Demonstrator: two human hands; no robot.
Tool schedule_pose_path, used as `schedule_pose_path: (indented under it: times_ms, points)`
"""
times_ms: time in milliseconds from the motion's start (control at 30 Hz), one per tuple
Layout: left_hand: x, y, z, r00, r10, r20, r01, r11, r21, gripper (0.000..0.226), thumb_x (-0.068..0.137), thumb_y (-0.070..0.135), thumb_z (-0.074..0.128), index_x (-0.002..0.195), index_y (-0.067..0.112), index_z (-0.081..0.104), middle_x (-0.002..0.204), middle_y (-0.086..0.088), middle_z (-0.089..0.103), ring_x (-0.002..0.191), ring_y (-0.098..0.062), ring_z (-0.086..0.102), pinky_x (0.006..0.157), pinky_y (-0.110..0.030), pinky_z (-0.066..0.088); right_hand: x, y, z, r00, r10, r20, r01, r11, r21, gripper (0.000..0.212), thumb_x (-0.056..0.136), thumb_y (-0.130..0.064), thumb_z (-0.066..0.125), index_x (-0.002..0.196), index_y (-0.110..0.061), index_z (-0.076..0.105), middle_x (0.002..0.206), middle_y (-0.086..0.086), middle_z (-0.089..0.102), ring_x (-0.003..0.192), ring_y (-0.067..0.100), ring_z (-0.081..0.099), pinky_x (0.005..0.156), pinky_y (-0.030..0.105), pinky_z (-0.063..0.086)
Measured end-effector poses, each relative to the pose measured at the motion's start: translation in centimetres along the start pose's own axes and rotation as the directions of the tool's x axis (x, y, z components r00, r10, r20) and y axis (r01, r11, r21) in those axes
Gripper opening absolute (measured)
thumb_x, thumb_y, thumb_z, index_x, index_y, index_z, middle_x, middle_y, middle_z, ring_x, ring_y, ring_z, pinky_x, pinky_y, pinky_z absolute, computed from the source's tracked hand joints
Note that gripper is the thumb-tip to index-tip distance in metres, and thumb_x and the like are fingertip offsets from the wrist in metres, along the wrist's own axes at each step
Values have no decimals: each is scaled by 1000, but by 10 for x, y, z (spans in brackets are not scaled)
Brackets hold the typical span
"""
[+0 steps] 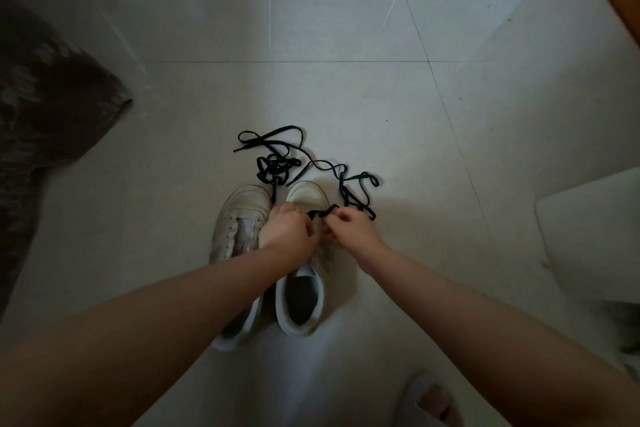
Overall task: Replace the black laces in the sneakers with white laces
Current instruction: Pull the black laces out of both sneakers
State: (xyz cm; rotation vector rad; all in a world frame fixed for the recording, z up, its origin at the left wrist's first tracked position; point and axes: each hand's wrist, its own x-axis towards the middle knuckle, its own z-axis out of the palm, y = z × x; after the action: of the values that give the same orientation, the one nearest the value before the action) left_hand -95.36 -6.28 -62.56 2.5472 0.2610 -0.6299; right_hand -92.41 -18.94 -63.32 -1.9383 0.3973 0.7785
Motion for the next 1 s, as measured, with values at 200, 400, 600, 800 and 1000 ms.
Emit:
schedule_pose_path:
  times_ms: [200, 400, 600, 800, 1000]
  points:
    - [-1, 1, -3, 1000, -2, 24, 2, 1000, 11, 27, 89, 41, 54, 93, 17, 67, 123, -6, 46, 120, -21, 39, 84, -35, 49, 8, -3, 1, 991, -76, -107, 79, 997, 22, 24, 90, -22, 62, 69, -11, 59, 69, 6, 61, 66, 16, 55, 64, 30, 44]
    - [-3, 2, -5, 999, 25, 29, -26, 999, 36, 29, 90, 41, 53, 96, 16, 66, 119, -5, 45, 118, -20, 39, 76, -31, 43, 35, -7, -86, 817, 257, -516, 100, 818, 567, 30, 92, -9, 59, 63, -13, 53, 56, 1, 57, 35, 1, 50, 45, 17, 40]
    - [-3, 1, -2, 1000, 20, 1, -20, 1000, 20, 28, 89, 41, 55, 91, 16, 66, 117, -4, 47, 118, -19, 39, 77, -31, 45, 19, 11, -55, 922, 373, -101, -209, 702, 680, 27, 88, -34, 65, 75, -13, 54, 55, 1, 60, 42, 7, 55, 38, 15, 40]
    - [-4, 2, -4, 1000, 8, 12, -8, 999, 47, 27, 89, 42, 56, 99, 19, 66, 120, -3, 45, 121, -19, 37, 82, -33, 47, 3, 6, -4, 986, 163, 25, -163, 945, 284, 33, 81, -40, 72, 91, -10, 64, 73, 1, 66, 62, 13, 60, 58, 24, 44]
    - [-5, 1, -4, 1000, 13, 19, -14, 999, 45, 26, 88, 43, 55, 95, 20, 66, 119, -3, 46, 120, -19, 38, 81, -33, 45, 13, -4, -3, 996, 40, -78, -27, 986, 164, 15, 83, -23, 72, 71, -16, 65, 67, -2, 65, 63, 10, 59, 58, 20, 43]
